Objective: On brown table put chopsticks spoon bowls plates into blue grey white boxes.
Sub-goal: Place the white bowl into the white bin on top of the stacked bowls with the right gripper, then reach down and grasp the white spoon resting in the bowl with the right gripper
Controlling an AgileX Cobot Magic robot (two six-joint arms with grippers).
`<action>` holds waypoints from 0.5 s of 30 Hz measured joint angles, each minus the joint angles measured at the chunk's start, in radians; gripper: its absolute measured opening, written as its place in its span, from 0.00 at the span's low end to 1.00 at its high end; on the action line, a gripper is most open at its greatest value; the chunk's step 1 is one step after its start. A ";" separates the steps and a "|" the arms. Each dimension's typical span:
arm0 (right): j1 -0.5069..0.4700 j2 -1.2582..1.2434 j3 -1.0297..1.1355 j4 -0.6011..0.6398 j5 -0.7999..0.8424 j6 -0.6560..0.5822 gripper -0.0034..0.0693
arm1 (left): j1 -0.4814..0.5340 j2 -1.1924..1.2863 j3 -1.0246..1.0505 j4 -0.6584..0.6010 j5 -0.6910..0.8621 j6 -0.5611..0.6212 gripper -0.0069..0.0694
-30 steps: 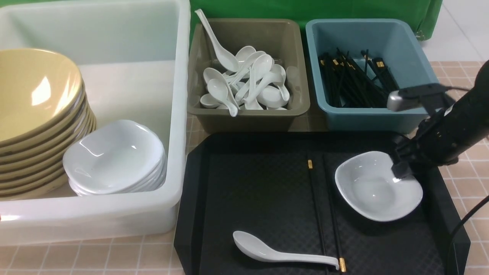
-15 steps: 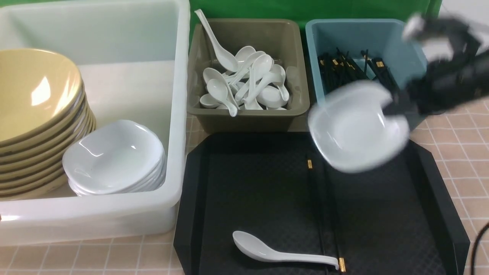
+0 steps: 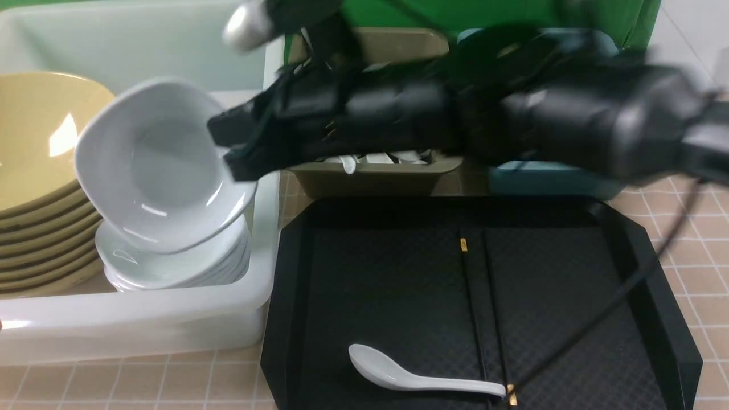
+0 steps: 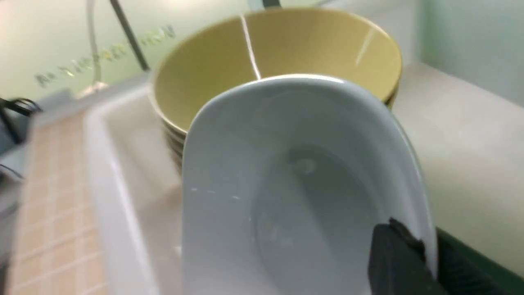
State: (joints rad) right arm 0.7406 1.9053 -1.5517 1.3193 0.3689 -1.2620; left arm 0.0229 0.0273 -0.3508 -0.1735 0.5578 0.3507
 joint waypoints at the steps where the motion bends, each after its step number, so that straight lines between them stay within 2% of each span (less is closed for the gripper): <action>1: 0.002 0.029 -0.010 -0.001 -0.014 0.000 0.19 | 0.000 0.000 0.000 0.000 0.003 0.000 0.10; 3: 0.001 0.050 -0.017 -0.007 -0.017 0.001 0.24 | 0.000 0.000 0.000 0.000 0.006 0.000 0.10; 6: 0.000 0.052 -0.022 -0.091 -0.005 0.041 0.43 | 0.000 0.000 0.000 0.000 0.007 0.000 0.10; 7: -0.001 0.050 -0.022 -0.108 0.000 0.047 0.45 | 0.000 0.000 0.000 0.000 0.007 0.000 0.10; 8: -0.004 0.033 -0.022 -0.185 0.029 0.099 0.53 | 0.000 0.000 0.000 0.001 0.007 0.000 0.10; 10: -0.017 -0.011 -0.022 -0.321 0.105 0.192 0.63 | 0.000 0.000 0.000 0.001 0.007 0.000 0.10; 13: -0.050 -0.129 -0.024 -0.626 0.279 0.411 0.69 | 0.000 0.000 0.000 0.002 0.007 0.000 0.10; 14: -0.052 -0.138 -0.025 -0.676 0.312 0.432 0.69 | 0.000 0.000 0.000 0.002 0.007 0.000 0.10; 15: -0.063 -0.210 -0.030 -0.874 0.456 0.620 0.69 | 0.000 0.000 0.000 0.002 0.006 0.000 0.10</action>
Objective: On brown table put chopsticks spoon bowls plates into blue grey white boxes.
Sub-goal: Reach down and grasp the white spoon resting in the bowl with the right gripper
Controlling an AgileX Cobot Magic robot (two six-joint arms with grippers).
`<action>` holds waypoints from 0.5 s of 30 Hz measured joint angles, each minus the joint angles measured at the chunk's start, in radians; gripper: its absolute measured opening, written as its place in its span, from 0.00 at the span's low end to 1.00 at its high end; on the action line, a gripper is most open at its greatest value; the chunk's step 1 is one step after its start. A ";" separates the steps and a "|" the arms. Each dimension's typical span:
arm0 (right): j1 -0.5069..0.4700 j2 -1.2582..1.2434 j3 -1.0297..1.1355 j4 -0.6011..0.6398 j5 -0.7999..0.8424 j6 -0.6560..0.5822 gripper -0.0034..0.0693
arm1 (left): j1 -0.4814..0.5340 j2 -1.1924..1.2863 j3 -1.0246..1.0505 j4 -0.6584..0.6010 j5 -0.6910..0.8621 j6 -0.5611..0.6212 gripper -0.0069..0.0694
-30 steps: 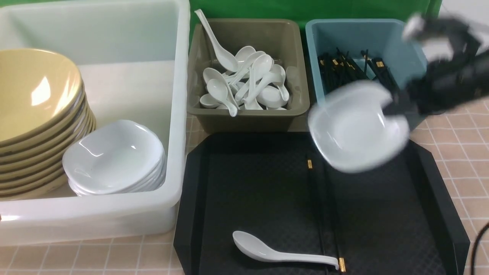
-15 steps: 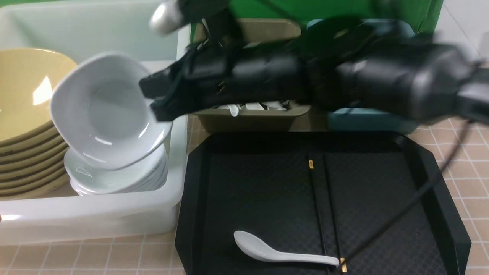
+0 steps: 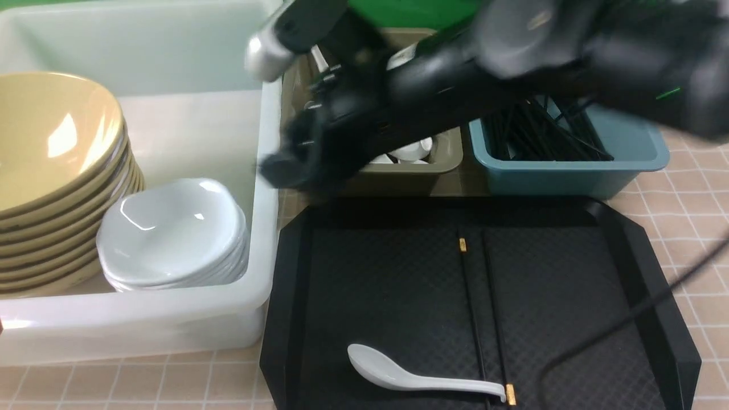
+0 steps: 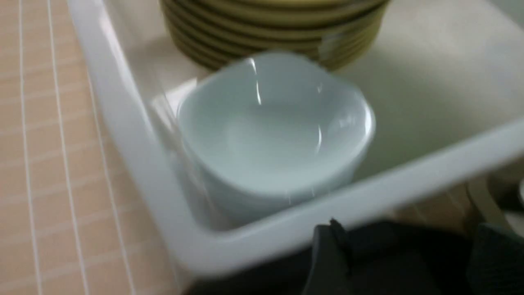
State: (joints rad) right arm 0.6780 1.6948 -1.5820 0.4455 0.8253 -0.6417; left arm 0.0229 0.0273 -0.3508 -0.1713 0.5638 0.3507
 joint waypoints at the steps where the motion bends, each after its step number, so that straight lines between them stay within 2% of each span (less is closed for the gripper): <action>1: -0.001 -0.027 0.002 -0.112 0.102 0.073 0.69 | 0.000 0.000 0.000 0.000 0.000 0.000 0.10; 4: -0.005 -0.094 0.075 -0.297 0.293 0.236 0.67 | 0.000 0.000 0.000 0.001 -0.004 0.000 0.10; 6: -0.006 -0.115 0.192 -0.335 0.292 0.279 0.66 | 0.000 0.000 0.000 0.001 -0.008 0.000 0.10; 10: 0.035 -0.111 0.416 -0.285 0.088 0.296 0.65 | 0.000 0.000 0.000 0.001 -0.008 0.000 0.10; 12: 0.085 -0.085 0.508 -0.240 -0.037 0.279 0.65 | 0.000 0.000 0.000 0.001 -0.008 0.000 0.10; 15: 0.124 -0.047 0.539 -0.222 -0.109 0.271 0.65 | 0.000 0.000 0.000 0.001 -0.008 0.000 0.10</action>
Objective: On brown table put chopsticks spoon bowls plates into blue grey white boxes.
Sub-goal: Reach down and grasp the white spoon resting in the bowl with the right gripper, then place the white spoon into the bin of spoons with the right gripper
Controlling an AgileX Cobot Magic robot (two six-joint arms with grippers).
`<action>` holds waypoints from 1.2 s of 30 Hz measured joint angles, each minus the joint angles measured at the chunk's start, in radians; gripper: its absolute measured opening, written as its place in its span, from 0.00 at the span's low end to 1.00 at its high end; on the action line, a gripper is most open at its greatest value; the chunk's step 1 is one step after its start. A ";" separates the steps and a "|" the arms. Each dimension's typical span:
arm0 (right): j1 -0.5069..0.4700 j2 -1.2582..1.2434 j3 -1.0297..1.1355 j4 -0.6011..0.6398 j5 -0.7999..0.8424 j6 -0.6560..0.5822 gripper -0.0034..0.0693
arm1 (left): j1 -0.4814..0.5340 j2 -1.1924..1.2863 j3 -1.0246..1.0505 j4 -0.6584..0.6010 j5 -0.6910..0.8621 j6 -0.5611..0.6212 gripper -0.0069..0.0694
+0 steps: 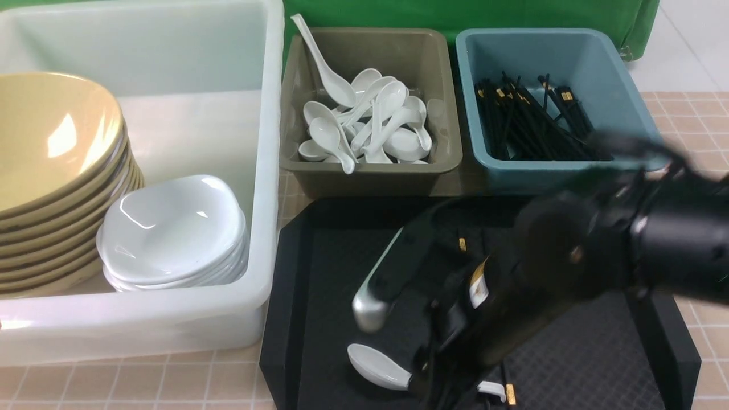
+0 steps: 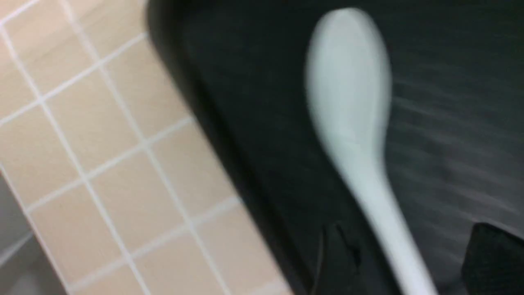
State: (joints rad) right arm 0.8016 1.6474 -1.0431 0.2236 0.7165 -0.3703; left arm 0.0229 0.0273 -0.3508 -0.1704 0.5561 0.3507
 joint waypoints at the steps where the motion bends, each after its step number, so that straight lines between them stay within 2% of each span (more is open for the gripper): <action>1: 0.022 0.028 0.007 0.004 -0.056 0.000 0.65 | 0.000 0.000 0.000 0.000 0.000 0.000 0.10; 5: 0.048 0.091 0.008 0.008 -0.172 0.000 0.65 | 0.000 0.000 0.000 0.000 0.000 0.000 0.10; 9: 0.050 0.141 0.008 0.013 -0.190 0.000 0.60 | 0.000 0.000 0.000 0.000 0.000 0.000 0.10; 10: 0.050 0.149 0.008 0.014 -0.191 0.000 0.57 | 0.000 0.000 0.000 0.000 0.000 0.000 0.10; 15: 0.050 0.153 -0.016 0.015 -0.179 -0.046 0.26 | 0.000 0.000 0.000 0.002 0.000 0.000 0.10; 20: 0.050 0.112 -0.127 0.001 -0.080 -0.090 0.27 | 0.000 0.000 0.000 0.005 0.000 0.000 0.10; 23: 0.039 0.064 -0.215 -0.039 -0.091 -0.114 0.27 | 0.000 0.000 0.000 0.006 0.000 0.000 0.10; 28: -0.075 0.073 -0.390 -0.073 -0.355 -0.127 0.27 | 0.000 0.000 0.000 0.008 0.000 0.000 0.10; 31: -0.148 0.154 -0.498 -0.076 -0.458 -0.085 0.27 | 0.000 0.000 0.000 0.008 0.000 0.000 0.10; 34: -0.208 0.262 -0.624 -0.076 -0.444 -0.007 0.37 | 0.000 0.000 0.000 0.008 0.000 0.000 0.10; 36: -0.236 0.319 -0.705 -0.077 -0.356 0.017 0.46 | 0.000 0.000 0.000 0.008 0.000 0.000 0.10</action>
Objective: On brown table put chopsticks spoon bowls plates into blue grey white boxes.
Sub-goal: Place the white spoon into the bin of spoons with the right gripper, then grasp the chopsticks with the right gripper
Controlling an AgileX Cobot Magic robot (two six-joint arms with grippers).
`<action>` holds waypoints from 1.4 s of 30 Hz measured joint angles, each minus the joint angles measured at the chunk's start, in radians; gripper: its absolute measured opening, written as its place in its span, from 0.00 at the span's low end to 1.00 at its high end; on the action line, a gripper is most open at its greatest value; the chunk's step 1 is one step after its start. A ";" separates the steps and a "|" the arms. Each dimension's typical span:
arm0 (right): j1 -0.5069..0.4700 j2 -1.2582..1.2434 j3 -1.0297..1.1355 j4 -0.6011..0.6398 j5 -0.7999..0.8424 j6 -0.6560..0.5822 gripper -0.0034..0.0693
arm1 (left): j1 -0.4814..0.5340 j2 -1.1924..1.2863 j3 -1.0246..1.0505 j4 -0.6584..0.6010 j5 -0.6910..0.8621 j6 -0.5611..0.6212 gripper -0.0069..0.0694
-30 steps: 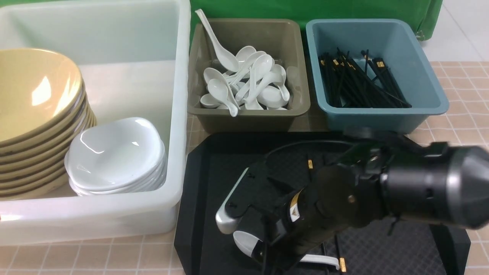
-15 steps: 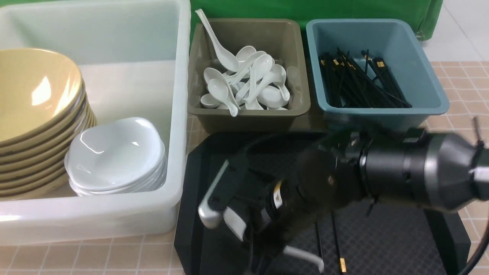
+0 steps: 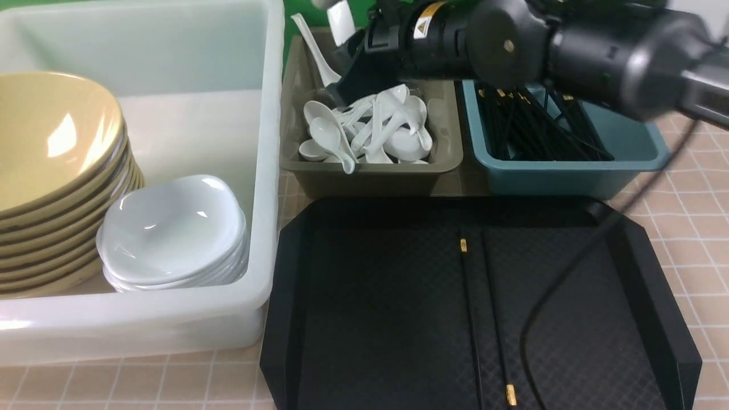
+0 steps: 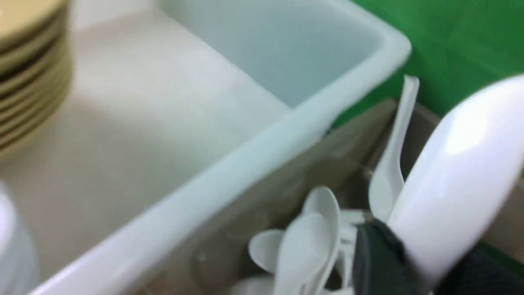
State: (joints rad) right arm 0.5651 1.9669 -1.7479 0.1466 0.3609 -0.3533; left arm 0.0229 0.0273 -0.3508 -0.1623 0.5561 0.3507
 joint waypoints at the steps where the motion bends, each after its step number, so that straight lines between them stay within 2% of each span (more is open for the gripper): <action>1: -0.030 0.041 -0.088 -0.003 0.153 0.016 0.59 | 0.000 0.000 0.000 0.000 0.001 0.000 0.10; 2: -0.030 0.043 -0.088 -0.003 0.175 0.017 0.60 | 0.000 0.000 0.000 0.000 0.002 0.000 0.10; 3: -0.059 0.054 -0.169 -0.007 0.389 0.052 0.70 | 0.000 0.000 0.000 0.000 0.011 0.000 0.10; 4: -0.076 0.054 -0.212 -0.010 0.509 0.088 0.74 | 0.000 0.000 0.000 0.000 0.014 0.000 0.10; 7: -0.120 0.034 -0.272 -0.021 0.762 0.143 0.79 | 0.000 0.000 0.000 -0.004 0.015 0.000 0.10; 11: -0.155 -0.094 -0.079 -0.052 0.852 0.197 0.78 | 0.000 -0.009 0.000 -0.010 0.015 0.000 0.10; 13: -0.155 -0.132 0.024 -0.053 0.853 0.210 0.77 | 0.000 -0.017 0.000 -0.010 0.015 0.000 0.10; 15: -0.136 -0.230 0.258 -0.051 0.785 0.248 0.73 | 0.000 -0.031 0.000 -0.010 0.014 0.000 0.10; 18: -0.076 -0.306 0.511 -0.049 0.578 0.317 0.69 | 0.000 -0.042 0.000 -0.011 0.007 0.000 0.10; 21: -0.016 -0.313 0.664 -0.036 0.358 0.376 0.66 | 0.000 -0.042 0.000 -0.011 0.007 0.000 0.10; 24: 0.001 -0.275 0.706 -0.035 0.259 0.383 0.61 | 0.000 -0.042 0.000 -0.011 0.005 0.000 0.10; 30: -0.024 -0.205 0.706 -0.047 0.249 0.383 0.50 | 0.000 -0.042 0.019 -0.011 -0.011 0.000 0.10; 38: -0.046 -0.160 0.700 -0.063 0.245 0.379 0.23 | 0.000 -0.042 0.020 -0.011 -0.018 0.000 0.10; 42: -0.046 -0.166 0.697 -0.060 0.263 0.353 0.14 | 0.000 -0.042 0.020 -0.011 -0.018 0.000 0.10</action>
State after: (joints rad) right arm 0.5195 1.8004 -1.0513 0.0867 0.6242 0.0000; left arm 0.0229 -0.0144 -0.3307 -0.1732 0.5385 0.3507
